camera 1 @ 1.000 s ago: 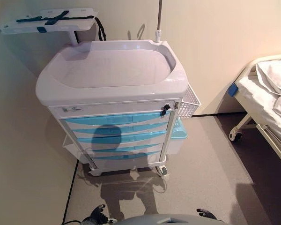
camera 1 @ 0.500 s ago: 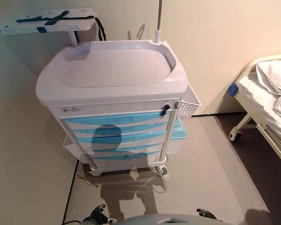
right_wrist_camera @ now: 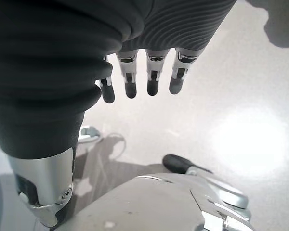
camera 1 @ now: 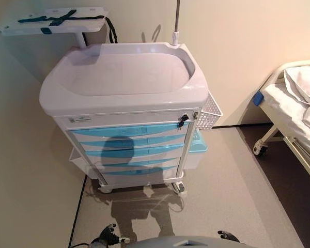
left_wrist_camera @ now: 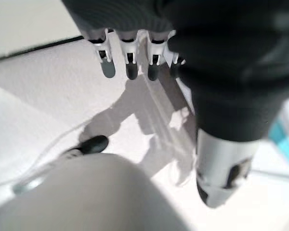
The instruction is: Open the drawer and pick up the medicine
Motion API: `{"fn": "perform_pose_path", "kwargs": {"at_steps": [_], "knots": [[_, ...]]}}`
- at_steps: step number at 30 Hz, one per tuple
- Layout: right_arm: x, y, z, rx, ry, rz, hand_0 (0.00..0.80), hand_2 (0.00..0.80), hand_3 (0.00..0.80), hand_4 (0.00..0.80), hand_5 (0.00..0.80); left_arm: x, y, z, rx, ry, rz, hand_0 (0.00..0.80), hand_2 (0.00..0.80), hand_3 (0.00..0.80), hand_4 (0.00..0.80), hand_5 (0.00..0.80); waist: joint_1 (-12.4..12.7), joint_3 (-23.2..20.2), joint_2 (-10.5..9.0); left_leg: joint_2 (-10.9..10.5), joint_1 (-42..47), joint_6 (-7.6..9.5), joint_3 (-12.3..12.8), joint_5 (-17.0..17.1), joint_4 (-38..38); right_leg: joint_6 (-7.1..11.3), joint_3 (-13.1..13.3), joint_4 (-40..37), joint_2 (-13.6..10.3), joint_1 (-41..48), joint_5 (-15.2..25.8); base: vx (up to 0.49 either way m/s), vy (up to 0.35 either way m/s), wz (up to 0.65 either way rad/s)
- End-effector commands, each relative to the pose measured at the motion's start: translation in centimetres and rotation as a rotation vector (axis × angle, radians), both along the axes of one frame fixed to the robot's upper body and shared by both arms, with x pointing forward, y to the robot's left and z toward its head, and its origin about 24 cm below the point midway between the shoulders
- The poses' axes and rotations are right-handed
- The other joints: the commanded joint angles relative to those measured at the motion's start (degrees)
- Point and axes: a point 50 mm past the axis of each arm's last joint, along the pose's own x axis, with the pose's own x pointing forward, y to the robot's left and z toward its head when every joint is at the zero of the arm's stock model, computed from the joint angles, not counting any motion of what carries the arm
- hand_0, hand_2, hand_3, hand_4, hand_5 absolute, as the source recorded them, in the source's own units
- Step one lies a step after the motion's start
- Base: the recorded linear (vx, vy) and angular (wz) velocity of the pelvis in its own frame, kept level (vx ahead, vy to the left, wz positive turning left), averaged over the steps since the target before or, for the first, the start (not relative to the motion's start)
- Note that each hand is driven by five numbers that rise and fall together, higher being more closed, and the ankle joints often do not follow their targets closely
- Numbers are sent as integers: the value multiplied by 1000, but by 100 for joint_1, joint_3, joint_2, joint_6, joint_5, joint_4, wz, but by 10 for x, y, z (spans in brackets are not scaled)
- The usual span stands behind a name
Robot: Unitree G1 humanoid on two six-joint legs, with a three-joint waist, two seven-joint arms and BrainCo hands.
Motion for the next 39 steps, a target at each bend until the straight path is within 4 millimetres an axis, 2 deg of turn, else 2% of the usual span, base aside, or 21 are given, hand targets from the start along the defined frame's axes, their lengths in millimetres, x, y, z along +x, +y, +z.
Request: {"fn": "perform_pose_path", "kwargs": {"at_steps": [1, 2, 5, 7, 8, 10, 13, 14, 17, 20, 21, 24, 25, 26, 28, 32, 35, 36, 37, 38, 39], "knots": [[17, -2, 3, -16, -43, 29, 0, 0, 0, 0, 0, 49, -18, 11, -118, -183, 155, 0, 0, 0, 0, 0, -90, 77, -197, -374, -233, 204, 210, -35, -6, 451, -47, 78, -120, -253, 341, 0, 0, 0], [17, -2, 3, -16, -43, 29, 0, 0, 0, 0, 0, 49, -18, 11, -118, -183, 155, 0, 0, 0, 0, 0, -89, 79, -196, -374, -231, 204, 211, -36, -6, 451, -46, 79, -119, -252, 341, -4, 35, -1], [31, -4, 7, -24, -89, 46, 0, 0, 0, 0, 0, 92, -25, 33, -249, -382, 298, 0, 0, 0, 0, 0, -130, 331, -181, -385, -407, 266, 264, 16, 54, 413, 54, 345, -139, -543, 315, -100, 46, -5], [39, -6, 10, -28, -115, 55, 0, 0, 0, 0, 0, 112, -28, 46, -321, -479, 346, 0, 0, 0, 0, 0, -147, 483, -175, -397, -595, 297, 282, -2, 205, 387, 97, 534, -157, -768, 293, -101, 37, -19], [39, -6, 10, -28, -115, 55, 0, 0, 0, 0, 0, 112, -28, 46, -321, -479, 346, 0, 0, 0, 0, 0, -148, 478, -175, -397, -605, 298, 283, -5, 212, 387, 98, 540, -157, -778, 291, -96, 38, -24], [54, -7, 15, -32, -157, 81, 0, 0, 0, 0, 0, 137, -37, 65, -486, -593, 452, 0, 0, 0, 0, 0, -163, 712, -175, -432, -954, 347, 307, -49, 488, 356, 149, 849, -188, -1172, 265, -137, 57, -13], [57, -6, 15, -32, -164, 87, 0, 0, 0, 0, 0, 141, -37, 68, -526, -610, 494, 0, 0, 0, 0, 0, -170, 749, -178, -446, -1074, 357, 312, -61, 575, 347, 158, 941, -195, -1292, 253, -108, 46, -16], [71, -5, 20, -30, -204, 107, 0, 0, 0, 0, 0, 168, -50, 93, -744, -736, 642, 0, 0, 0, 0, 0, -196, 975, -191, -497, -1532, 400, 326, -113, 915, 317, 179, 1325, -227, -1761, 164, -155, 59, 2], [80, -2, 23, -22, -231, 114, 0, 0, 0, 0, 0, 181, -55, 104, -852, -781, 710, 0, 0, 0, 0, 0, -219, 1076, -220, -514, -1831, 420, 318, -166, 1169, 287, 214, 1624, -274, -2076, 87, -134, 45, 2], [89, 1, 26, -4, -262, 108, 0, 0, 0, 0, 0, 199, -67, 122, -1046, -830, 795, 0, 0, 0, 0, 0, -229, 1246, -291, -525, -2273, 444, 301, -232, 1526, 257, 266, 1946, -303, -2484, 28, -117, 21, 8], [93, 2, 27, 2, -268, 94, 0, 0, 0, 0, 0, 209, -75, 135, -1149, -862, 824, 0, 0, 0, 0, 0, -221, 1298, -321, -519, -2549, 463, 285, -299, 1781, 236, 253, 2140, -329, -2731, -30, -86, -5, 7], [98, 3, 29, 10, -280, 90, 0, 0, 0, 0, 0, 217, -80, 146, -1206, -887, 820, 0, 0, 0, 0, 0, -212, 1337, -344, -522, -2811, 488, 272, -319, 1929, 222, 240, 2277, -332, -2978, -63, -84, -10, 8], [102, 2, 32, 18, -306, 59, 0, 0, 0, 0, 0, 226, -86, 164, -1289, -933, 799, 0, 0, 0, 0, 0, -211, 1381, -356, -526, -3017, 495, 252, -312, 2035, 211, 198, 2434, -365, -3183, -98, -71, -2, 4], [102, 2, 32, 18, -306, 59, 0, 0, 0, 0, 0, 226, -86, 164, -1289, -933, 799, 0, 0, 0, 0, 0, -212, 1373, -355, -526, -3029, 495, 251, -313, 2041, 211, 197, 2440, -366, -3195, -101, -80, 3, 6], [103, 0, 32, 31, -319, 15, 0, 0, 0, 0, 0, 233, -98, 182, -1392, -950, 757, 0, 0, 0, 0, 0, -212, 1460, -358, -569, -3263, 492, 180, -323, 2195, 203, 149, 2641, -435, -3405, -143, -56, 2, 9], [103, -3, 33, 43, -323, -31, 0, 0, 0, 0, 0, 237, -110, 200, -1486, -958, 669, 0, 0, 0, 0, 0, -215, 1528, -366, -592, -3526, 501, 166, -373, 2430, 187, 97, 2885, -499, -3634, -197, -57, -2, 14], [107, -7, 35, 49, -348, -67, 0, 0, 0, 0, 0, 240, -119, 220, -1569, -983, 569, 0, 0, 0, 0, 0, -228, 1598, -382, -578, -3869, 500, 149, -499, 2850, 184, 56, 3224, -559, -3924, -252, -63, 8, 15], [107, -7, 35, 49, -348, -67, 0, 0, 0, 0, 0, 240, -119, 220, -1569, -983, 569, 0, 0, 0, 0, 0, -228, 1593, -381, -577, -3878, 500, 149, -503, 2857, 183, 55, 3228, -559, -3931, -254, 14, 3, 9], [107, -7, 36, 57, -354, -74, 0, 0, 0, 0, 0, 241, -121, 232, -1605, -1005, 512, 0, 0, 0, 0, 0, -237, 1622, -387, -560, -4015, 468, 97, -757, 3165, 208, 74, 3506, -552, -4063, -463, -47, -1, 6], [108, -7, 36, 58, -357, -74, 0, 0, 0, 0, 0, 241, -121, 232, -1606, -1007, 510, 0, 0, 0, 0, 0, -240, 1623, -392, -559, -4097, 502, 138, -588, 3130, 168, 42, 3443, -568, -4127, -306, 29, -6, 9], [107, -8, 36, 61, -354, -80, 0, 0, 0, 0, 0, 242, -122, 236, -1615, -1016, 486, 0, 0, 0, 0, 0, -234, 1621, -391, -561, -4104, 474, 95, -800, 3272, 212, 78, 3594, -549, -4142, -496, -19, 4, 8]]}}
